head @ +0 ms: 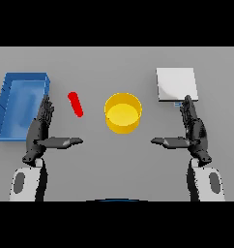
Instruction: Pick up the red beaker and tilt it to pour out 1 green nut into yellow bowl. Pick up the yellow bowl and place it on the metallic measuring scale.
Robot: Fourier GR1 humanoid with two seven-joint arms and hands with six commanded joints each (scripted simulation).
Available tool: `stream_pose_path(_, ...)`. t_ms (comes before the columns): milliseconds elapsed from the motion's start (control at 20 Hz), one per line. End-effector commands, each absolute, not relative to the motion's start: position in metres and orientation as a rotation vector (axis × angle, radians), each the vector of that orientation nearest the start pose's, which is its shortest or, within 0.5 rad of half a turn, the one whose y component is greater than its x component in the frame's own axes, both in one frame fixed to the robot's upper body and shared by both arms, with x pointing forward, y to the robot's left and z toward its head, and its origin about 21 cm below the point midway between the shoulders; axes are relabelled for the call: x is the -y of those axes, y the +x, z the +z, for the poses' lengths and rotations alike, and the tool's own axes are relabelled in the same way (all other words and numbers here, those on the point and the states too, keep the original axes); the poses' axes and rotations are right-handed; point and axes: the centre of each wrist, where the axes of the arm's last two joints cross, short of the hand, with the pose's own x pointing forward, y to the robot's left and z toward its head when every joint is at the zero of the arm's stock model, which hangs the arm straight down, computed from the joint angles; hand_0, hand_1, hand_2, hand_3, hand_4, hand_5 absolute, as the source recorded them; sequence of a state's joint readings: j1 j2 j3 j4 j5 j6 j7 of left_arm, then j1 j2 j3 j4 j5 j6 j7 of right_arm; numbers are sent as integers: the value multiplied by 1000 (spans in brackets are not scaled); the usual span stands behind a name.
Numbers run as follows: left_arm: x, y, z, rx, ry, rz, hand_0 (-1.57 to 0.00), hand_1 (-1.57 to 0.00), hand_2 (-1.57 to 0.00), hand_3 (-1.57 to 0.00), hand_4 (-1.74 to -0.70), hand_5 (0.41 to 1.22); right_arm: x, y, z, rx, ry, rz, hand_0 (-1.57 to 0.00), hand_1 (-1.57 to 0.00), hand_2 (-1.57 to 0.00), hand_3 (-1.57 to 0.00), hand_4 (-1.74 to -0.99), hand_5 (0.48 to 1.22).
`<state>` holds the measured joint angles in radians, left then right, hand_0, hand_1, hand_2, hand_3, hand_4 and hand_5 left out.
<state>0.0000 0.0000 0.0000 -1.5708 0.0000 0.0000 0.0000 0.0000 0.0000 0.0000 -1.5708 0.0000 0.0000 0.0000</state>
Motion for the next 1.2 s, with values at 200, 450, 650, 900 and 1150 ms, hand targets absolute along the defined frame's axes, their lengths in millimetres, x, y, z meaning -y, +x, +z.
stream_pose_path(200,-233,246,-3,1573,2,1,1,1,1,1,-1093,623,222,245,-3,1574,4,1,1,1,1,1,-1128,660)
stream_pose_path(450,-230,213,3,1629,99,-144,1,1,1,1,-1093,615,209,220,6,1734,-176,273,1,1,1,1,-1126,666)
stream_pose_path(650,-225,217,6,1570,108,-175,1,1,1,1,-1094,613,205,216,4,1715,-199,279,1,1,1,1,-1120,660)
stream_pose_path(900,-218,241,2,1590,125,-222,1,1,1,1,-1116,627,208,216,6,1703,-201,275,1,1,1,1,-1143,650)
stream_pose_path(1150,-210,274,-12,1578,144,-217,1,1,1,1,-1153,636,208,220,7,1708,-147,243,1,1,1,1,-1204,661)
